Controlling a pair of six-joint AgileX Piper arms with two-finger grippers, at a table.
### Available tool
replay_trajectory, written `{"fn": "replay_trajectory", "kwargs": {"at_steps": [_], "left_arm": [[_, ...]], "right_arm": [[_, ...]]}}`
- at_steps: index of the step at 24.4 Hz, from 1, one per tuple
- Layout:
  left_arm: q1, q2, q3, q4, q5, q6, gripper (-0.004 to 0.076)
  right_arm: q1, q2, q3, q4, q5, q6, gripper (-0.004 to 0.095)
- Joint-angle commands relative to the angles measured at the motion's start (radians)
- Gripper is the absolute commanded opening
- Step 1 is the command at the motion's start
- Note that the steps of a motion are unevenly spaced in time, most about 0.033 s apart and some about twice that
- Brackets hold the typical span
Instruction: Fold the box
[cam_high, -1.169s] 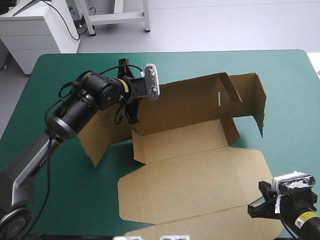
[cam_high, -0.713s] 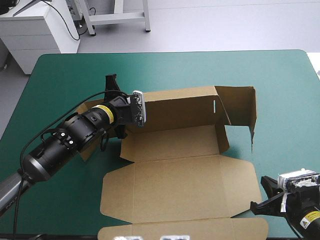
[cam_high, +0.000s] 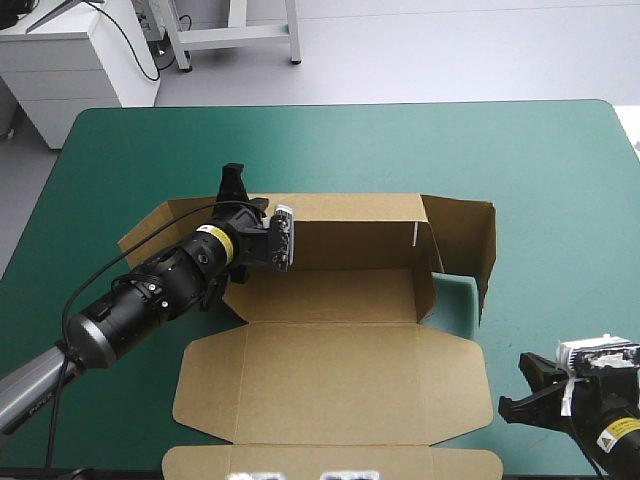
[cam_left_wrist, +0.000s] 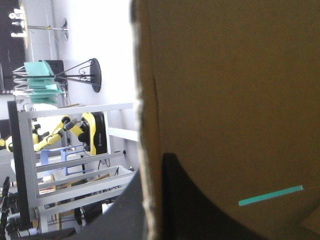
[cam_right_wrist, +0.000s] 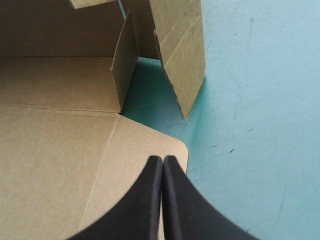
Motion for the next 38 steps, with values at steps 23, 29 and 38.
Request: {"fn": "replay_trajectory", "kwargs": {"at_steps": [23,29,38], "left_arm": [[-0.095,-0.005,0.053,0.617,0.073,-0.69,-0.0008],[-0.095,-0.003,0.053,0.61,0.072,-0.69,-0.0008],[-0.095,-0.003,0.053,0.61,0.072,-0.711,-0.0008]], "right_arm": [[0.0,0.556,-0.551,0.053,-0.014,-0.097,-0.0018],[0.0,0.818,-0.86,0.049,0.088,-0.098,-0.0018],[0.0,1.165,-1.232,0.049,0.259,-0.041,-0.0018]]}}
